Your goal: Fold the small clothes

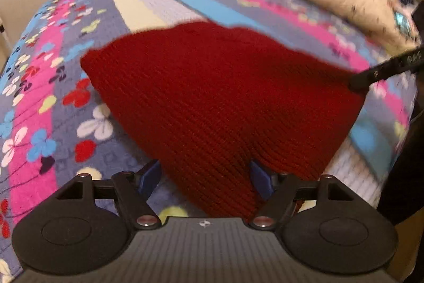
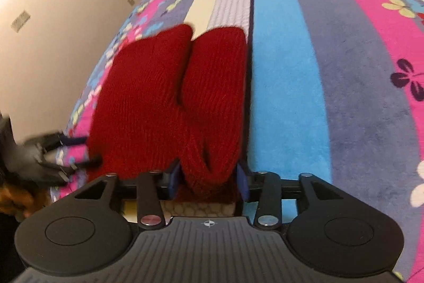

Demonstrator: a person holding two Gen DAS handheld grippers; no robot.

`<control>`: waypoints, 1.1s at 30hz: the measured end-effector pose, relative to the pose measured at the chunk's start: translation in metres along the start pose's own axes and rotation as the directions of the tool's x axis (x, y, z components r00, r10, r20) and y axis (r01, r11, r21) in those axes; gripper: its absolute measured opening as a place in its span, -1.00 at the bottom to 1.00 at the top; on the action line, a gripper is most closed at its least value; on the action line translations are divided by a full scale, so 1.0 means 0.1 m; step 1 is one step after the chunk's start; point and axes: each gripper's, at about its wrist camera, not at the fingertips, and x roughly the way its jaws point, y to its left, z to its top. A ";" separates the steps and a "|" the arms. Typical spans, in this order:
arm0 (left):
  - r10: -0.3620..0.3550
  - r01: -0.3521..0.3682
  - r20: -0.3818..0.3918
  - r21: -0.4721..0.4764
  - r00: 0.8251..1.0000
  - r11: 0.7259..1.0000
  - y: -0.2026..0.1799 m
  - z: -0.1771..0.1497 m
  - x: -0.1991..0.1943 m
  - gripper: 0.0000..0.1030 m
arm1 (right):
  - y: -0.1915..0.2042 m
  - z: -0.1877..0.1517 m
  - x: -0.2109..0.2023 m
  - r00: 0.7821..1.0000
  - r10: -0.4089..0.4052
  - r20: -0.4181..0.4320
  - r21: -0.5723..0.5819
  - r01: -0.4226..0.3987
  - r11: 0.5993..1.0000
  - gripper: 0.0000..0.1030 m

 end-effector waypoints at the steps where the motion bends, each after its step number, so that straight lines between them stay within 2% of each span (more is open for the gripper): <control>1: -0.013 0.013 0.014 -0.036 1.000 0.999 0.06 0.02 -0.03 0.53 | 0.00 0.02 -0.04 1.000 -0.018 0.022 -0.012 0.018 1.000 0.21; 3: -0.016 0.020 0.041 -0.105 0.999 0.994 0.17 0.05 -0.08 0.54 | -0.01 0.06 -0.14 0.997 -0.042 0.065 -0.047 0.045 0.998 0.24; 6: 0.009 0.009 0.094 -0.196 0.995 0.981 0.34 0.11 -0.13 0.54 | -0.08 0.20 -0.25 0.990 -0.041 0.138 -0.019 0.044 0.999 0.25; 8: 0.030 -0.001 0.107 -0.257 0.994 0.967 0.42 0.17 -0.15 0.56 | -0.11 0.30 -0.21 0.988 -0.032 0.151 -0.005 0.033 0.999 0.27; 13: 0.044 0.013 0.114 -0.460 0.993 0.888 0.68 0.23 -0.13 0.64 | -0.04 0.56 0.06 0.992 -0.009 0.122 -0.043 0.014 0.999 0.71; 16: 0.032 0.031 0.108 -0.539 0.994 0.842 0.80 0.22 -0.08 0.65 | -0.06 0.67 0.30 0.995 0.003 0.100 -0.019 -0.001 1.000 0.71; 20: 0.028 0.037 0.101 -0.589 0.994 0.808 0.91 0.22 0.01 0.66 | -0.04 0.73 0.64 0.999 -0.017 0.031 -0.004 0.017 1.000 0.71; 23: -0.004 0.060 0.091 -0.620 0.996 0.783 0.96 0.21 0.10 0.66 | -0.03 0.72 0.89 0.998 -0.035 -0.044 -0.019 0.034 0.999 0.71; 26: -0.042 0.088 0.087 -0.644 0.995 0.760 0.99 0.22 0.22 0.68 | -0.04 0.72 1.05 0.996 -0.035 -0.077 -0.008 0.034 0.999 0.79; 32: -0.103 0.130 0.080 -0.645 0.992 0.753 1.02 0.33 0.45 0.77 | -0.07 0.76 1.15 0.996 0.001 -0.090 0.035 0.002 0.999 0.80; 33: -0.106 0.132 0.079 -0.647 0.991 0.751 1.02 0.34 0.49 0.82 | -0.06 0.76 1.15 0.996 0.010 -0.084 0.031 -0.007 0.999 0.70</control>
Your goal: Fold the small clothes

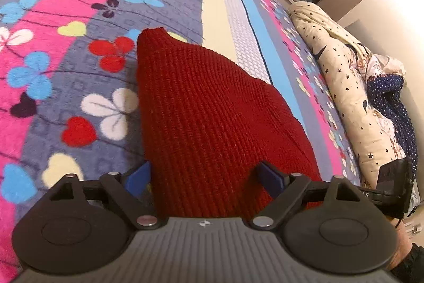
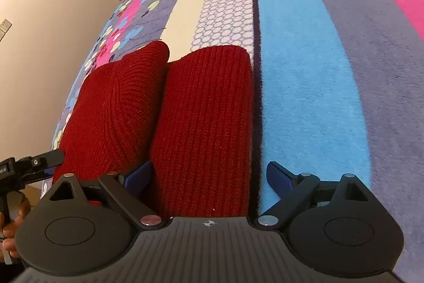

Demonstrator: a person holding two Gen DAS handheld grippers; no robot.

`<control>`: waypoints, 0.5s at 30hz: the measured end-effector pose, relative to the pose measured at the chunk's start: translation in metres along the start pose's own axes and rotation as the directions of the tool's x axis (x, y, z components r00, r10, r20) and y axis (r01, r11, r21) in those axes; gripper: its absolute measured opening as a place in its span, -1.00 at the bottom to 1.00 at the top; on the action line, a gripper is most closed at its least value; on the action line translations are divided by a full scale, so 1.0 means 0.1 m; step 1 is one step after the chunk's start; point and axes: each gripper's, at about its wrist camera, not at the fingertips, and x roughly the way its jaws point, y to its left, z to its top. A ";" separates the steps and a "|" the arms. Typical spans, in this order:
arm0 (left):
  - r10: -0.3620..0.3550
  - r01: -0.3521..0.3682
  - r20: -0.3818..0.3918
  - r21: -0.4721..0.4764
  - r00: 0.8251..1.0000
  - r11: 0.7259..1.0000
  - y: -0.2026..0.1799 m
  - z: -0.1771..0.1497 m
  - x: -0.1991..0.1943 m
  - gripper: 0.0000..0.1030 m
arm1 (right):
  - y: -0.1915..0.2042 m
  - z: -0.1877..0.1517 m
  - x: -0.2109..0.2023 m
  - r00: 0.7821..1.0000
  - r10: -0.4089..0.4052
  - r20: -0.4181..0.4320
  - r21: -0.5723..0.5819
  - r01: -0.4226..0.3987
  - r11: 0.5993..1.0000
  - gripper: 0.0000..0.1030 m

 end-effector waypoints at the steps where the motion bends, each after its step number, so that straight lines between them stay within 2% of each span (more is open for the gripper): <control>1: -0.004 0.004 -0.005 -0.006 1.000 1.000 0.01 0.01 0.04 0.86 | 0.00 0.00 -0.01 1.000 0.020 0.004 -0.002 -0.020 1.000 0.52; 4: -0.007 0.006 -0.011 -0.026 1.000 1.000 0.03 0.02 0.16 0.95 | 0.03 -0.01 -0.01 0.999 0.042 0.012 -0.017 -0.041 0.999 0.28; 9: -0.050 0.047 -0.015 -0.114 0.999 0.992 0.18 0.06 0.37 0.94 | 0.07 0.01 0.01 0.999 0.039 0.022 -0.027 -0.039 0.999 0.05; 11: -0.042 0.042 0.005 -0.089 0.999 0.995 0.14 0.07 0.35 0.78 | 0.09 0.01 -0.01 0.999 0.037 0.039 -0.027 -0.036 0.999 -0.04; 13: -0.049 0.050 0.027 -0.049 0.998 0.998 0.07 0.09 0.28 0.36 | 0.11 -0.01 -0.05 0.997 0.035 0.061 -0.030 -0.033 0.999 -0.13; 15: -0.050 0.050 0.049 0.006 0.998 0.999 -0.01 0.12 0.19 0.26 | 0.15 -0.02 -0.07 0.996 0.032 0.081 -0.037 -0.029 0.999 -0.18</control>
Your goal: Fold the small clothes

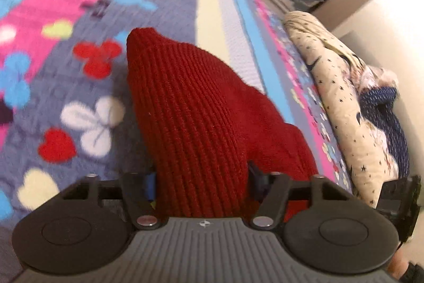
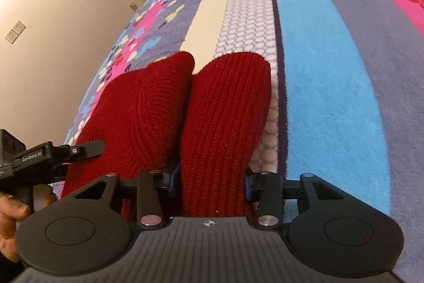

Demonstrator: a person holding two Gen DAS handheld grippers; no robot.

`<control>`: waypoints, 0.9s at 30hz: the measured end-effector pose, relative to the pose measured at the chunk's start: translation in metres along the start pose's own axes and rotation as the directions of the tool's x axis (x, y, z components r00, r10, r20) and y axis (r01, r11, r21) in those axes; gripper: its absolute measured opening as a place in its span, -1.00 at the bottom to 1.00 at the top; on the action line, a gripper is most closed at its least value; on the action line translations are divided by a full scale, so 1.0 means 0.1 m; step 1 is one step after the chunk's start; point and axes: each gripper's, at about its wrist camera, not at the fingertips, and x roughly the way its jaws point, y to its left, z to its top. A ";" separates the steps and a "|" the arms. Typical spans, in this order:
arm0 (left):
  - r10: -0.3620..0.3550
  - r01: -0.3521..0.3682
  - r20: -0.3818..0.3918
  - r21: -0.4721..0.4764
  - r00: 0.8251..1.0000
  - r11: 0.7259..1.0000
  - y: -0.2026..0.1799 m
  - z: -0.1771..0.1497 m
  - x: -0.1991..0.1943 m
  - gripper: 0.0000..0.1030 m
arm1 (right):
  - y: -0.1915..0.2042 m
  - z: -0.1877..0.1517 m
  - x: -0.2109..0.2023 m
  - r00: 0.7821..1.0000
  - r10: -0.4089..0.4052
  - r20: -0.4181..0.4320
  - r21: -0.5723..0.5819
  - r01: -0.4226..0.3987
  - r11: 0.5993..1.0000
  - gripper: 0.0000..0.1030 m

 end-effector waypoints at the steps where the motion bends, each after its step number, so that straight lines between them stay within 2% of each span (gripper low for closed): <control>1: 0.009 -0.010 0.017 0.037 1.000 0.999 -0.04 0.01 -0.04 0.24 | 0.02 0.00 -0.02 1.000 0.004 0.012 -0.004 -0.004 1.000 -0.20; 5: 0.038 -0.049 0.086 0.125 0.996 0.991 -0.15 0.09 -0.24 0.20 | 0.15 0.00 -0.04 0.997 0.045 0.057 -0.032 -0.044 0.999 -0.27; 9: 0.040 -0.084 0.216 0.198 0.976 0.977 -0.17 0.25 -0.55 0.19 | 0.34 0.07 -0.03 0.987 0.116 0.109 -0.062 -0.110 0.992 -0.36; 12: 0.044 -0.108 0.294 0.203 0.955 0.973 -0.08 0.37 -0.73 0.22 | 0.48 0.15 -0.08 0.961 0.204 0.188 -0.093 -0.190 0.977 -0.49; 14: 0.056 -0.110 0.321 0.152 0.946 0.982 0.05 0.44 -0.76 0.32 | 0.59 0.18 -0.12 0.939 0.246 0.240 -0.141 -0.217 0.966 -0.49; 15: 0.105 -0.149 0.332 0.111 0.937 0.983 0.13 0.45 -0.73 0.41 | 0.66 0.18 -0.10 0.940 0.230 0.250 -0.188 -0.186 0.965 -0.47; 16: 0.165 -0.206 0.338 0.089 0.926 0.974 0.17 0.45 -0.70 0.41 | 0.71 0.18 -0.03 0.953 0.187 0.239 -0.215 -0.135 0.967 -0.40; 18: 0.289 -0.331 0.322 0.084 0.902 0.940 0.21 0.44 -0.62 0.41 | 0.66 0.19 0.16 0.982 0.101 0.162 -0.187 -0.070 0.980 -0.27; 20: 0.329 -0.374 0.322 0.089 0.888 0.923 0.20 0.43 -0.64 0.41 | 0.59 0.19 0.27 0.993 -0.008 0.114 -0.167 0.027 0.986 -0.25; 21: 0.322 -0.374 0.339 0.100 0.884 0.922 0.14 0.43 -0.68 0.41 | 0.56 0.20 0.25 0.988 -0.059 0.140 -0.162 0.082 0.983 -0.26; 22: 0.293 -0.355 0.352 0.124 0.889 0.927 0.08 0.41 -0.74 0.41 | 0.56 0.24 0.18 0.981 -0.065 0.181 -0.159 0.094 0.983 -0.26; 24: 0.235 -0.310 0.352 0.176 0.906 0.934 -0.03 0.36 -0.84 0.41 | 0.53 0.29 0.00 0.965 -0.004 0.263 -0.143 0.043 0.989 -0.25; 26: 0.189 -0.270 0.294 0.264 0.937 0.926 -0.15 0.29 -0.84 0.41 | 0.52 0.31 -0.13 0.952 0.086 0.293 -0.140 -0.046 0.989 -0.18; 27: 0.203 -0.274 0.238 0.320 0.950 0.907 -0.19 0.23 -0.76 0.41 | 0.52 0.29 -0.15 0.950 0.132 0.284 -0.150 -0.093 0.984 -0.10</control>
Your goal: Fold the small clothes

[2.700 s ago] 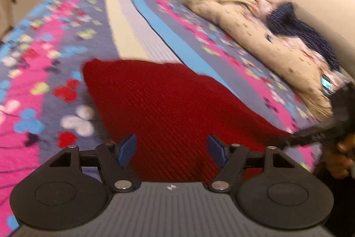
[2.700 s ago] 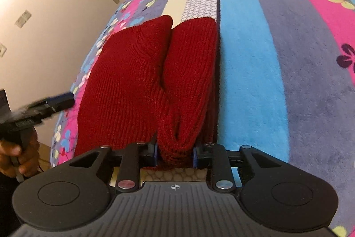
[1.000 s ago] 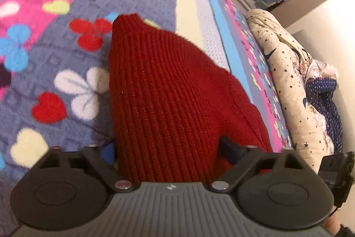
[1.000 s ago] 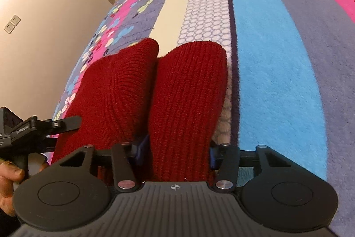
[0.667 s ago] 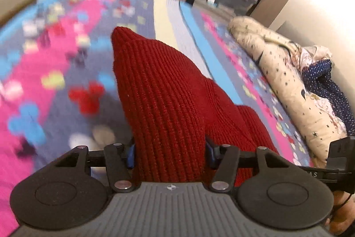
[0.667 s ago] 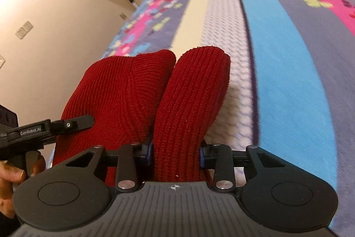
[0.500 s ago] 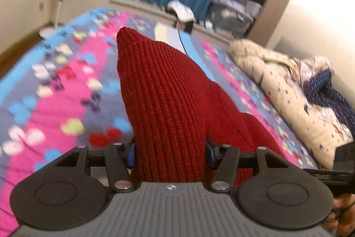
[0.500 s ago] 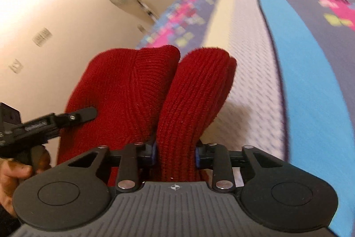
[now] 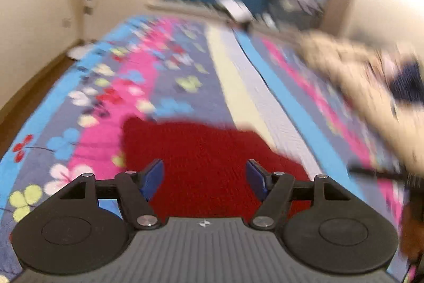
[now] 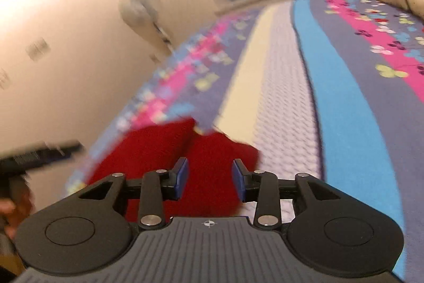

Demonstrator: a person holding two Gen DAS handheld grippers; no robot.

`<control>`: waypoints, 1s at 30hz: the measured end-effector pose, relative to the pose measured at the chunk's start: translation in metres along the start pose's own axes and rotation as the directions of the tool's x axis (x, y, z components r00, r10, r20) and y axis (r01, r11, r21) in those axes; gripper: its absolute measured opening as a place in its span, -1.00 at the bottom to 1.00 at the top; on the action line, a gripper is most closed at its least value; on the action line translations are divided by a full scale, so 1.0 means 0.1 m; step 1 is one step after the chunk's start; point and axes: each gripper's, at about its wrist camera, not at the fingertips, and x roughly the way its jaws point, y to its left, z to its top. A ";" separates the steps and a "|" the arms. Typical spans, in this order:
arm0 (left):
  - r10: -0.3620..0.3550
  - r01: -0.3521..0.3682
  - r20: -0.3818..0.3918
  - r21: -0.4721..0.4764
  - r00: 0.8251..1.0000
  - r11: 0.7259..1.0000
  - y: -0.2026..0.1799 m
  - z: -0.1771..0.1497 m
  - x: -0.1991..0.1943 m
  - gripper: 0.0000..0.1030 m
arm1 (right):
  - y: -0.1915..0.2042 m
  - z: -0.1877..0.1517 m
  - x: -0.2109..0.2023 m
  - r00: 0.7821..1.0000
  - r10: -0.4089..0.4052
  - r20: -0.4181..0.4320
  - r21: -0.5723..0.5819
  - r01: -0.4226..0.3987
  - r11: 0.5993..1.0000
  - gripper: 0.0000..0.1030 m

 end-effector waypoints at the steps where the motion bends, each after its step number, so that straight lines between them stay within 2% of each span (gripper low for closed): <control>1: 0.011 -0.008 -0.060 0.051 0.998 0.999 -0.08 -0.08 0.06 0.41 | 0.01 -0.01 0.02 0.999 0.045 -0.022 -0.006 -0.045 0.999 -0.06; 2: 0.046 -0.028 -0.145 0.125 0.988 0.992 -0.17 -0.19 0.20 0.42 | 0.03 -0.03 0.06 0.995 0.082 -0.057 -0.020 -0.083 0.996 -0.05; 3: 0.080 -0.052 -0.148 0.187 0.986 0.981 -0.25 -0.28 0.24 0.49 | 0.10 -0.07 0.13 0.989 0.102 -0.107 -0.046 -0.107 0.993 -0.05; 4: 0.113 -0.080 -0.125 0.246 0.986 0.966 -0.33 -0.32 0.24 0.51 | 0.16 -0.14 0.25 0.981 0.071 -0.179 -0.103 -0.090 0.991 -0.05; 5: 0.111 -0.081 -0.109 0.250 0.988 0.965 -0.37 -0.32 0.20 0.51 | 0.21 -0.21 0.36 0.972 -0.005 -0.234 -0.171 -0.036 0.985 -0.05; 7: 0.094 -0.072 -0.105 0.195 0.990 0.978 -0.33 -0.29 0.11 0.54 | 0.21 -0.35 0.55 0.937 -0.167 -0.307 -0.272 0.082 0.959 -0.02; 8: 0.104 -0.086 -0.103 0.167 0.989 0.982 -0.28 -0.28 0.08 0.56 | 0.16 -0.35 0.59 0.931 -0.176 -0.321 -0.250 0.096 0.964 0.02; 10: 0.167 -0.154 -0.092 0.128 0.982 0.980 -0.21 -0.29 0.04 0.81 | 0.08 -0.28 0.55 0.940 -0.141 -0.309 -0.175 0.090 0.980 0.03; 11: 0.201 -0.191 -0.101 0.099 0.974 0.977 -0.16 -0.29 0.04 0.86 | 0.06 -0.25 0.53 0.944 -0.138 -0.299 -0.165 0.091 0.982 0.03; 12: 0.205 -0.200 -0.134 0.046 0.970 0.979 -0.05 -0.31 0.06 0.87 | 0.03 -0.23 0.51 0.945 -0.142 -0.294 -0.165 0.096 0.982 0.03; 13: 0.168 -0.173 -0.170 -0.016 0.971 0.985 0.01 -0.32 0.07 0.87 | 0.06 -0.24 0.54 0.944 -0.146 -0.298 -0.167 0.099 0.981 0.04; 15: 0.041 -0.083 -0.250 -0.157 0.967 0.984 0.15 -0.36 0.14 0.84 | 0.05 -0.31 0.57 0.935 -0.151 -0.321 -0.166 0.101 0.981 0.04; 16: 0.021 -0.075 -0.262 -0.197 0.965 0.977 0.18 -0.40 0.17 0.84 | 0.06 -0.33 0.60 0.931 -0.153 -0.331 -0.167 0.102 0.981 0.04; 18: 0.038 -0.084 -0.249 -0.177 0.968 0.981 0.15 -0.42 0.17 0.80 | 0.09 -0.34 0.61 0.930 -0.158 -0.333 -0.168 0.106 0.980 0.04; 19: 0.033 -0.080 -0.243 -0.186 0.969 0.979 0.14 -0.43 0.14 0.72 | 0.11 -0.37 0.56 0.931 -0.158 -0.329 -0.166 0.108 0.980 0.04; 22: 0.029 -0.079 -0.230 -0.210 0.973 0.975 0.17 -0.44 0.09 0.66 | 0.10 -0.41 0.56 0.933 -0.159 -0.323 -0.163 0.110 0.980 0.03; 27: 0.099 -0.124 -0.197 -0.122 0.975 0.985 0.07 -0.47 0.11 0.75 | 0.11 -0.43 0.47 0.937 -0.171 -0.306 -0.172 0.122 0.977 0.03; 30: 0.172 -0.179 -0.152 -0.030 0.973 0.983 -0.02 -0.42 -0.15 0.75 | 0.18 -0.40 0.29 0.943 -0.227 -0.245 -0.239 0.168 0.956 0.03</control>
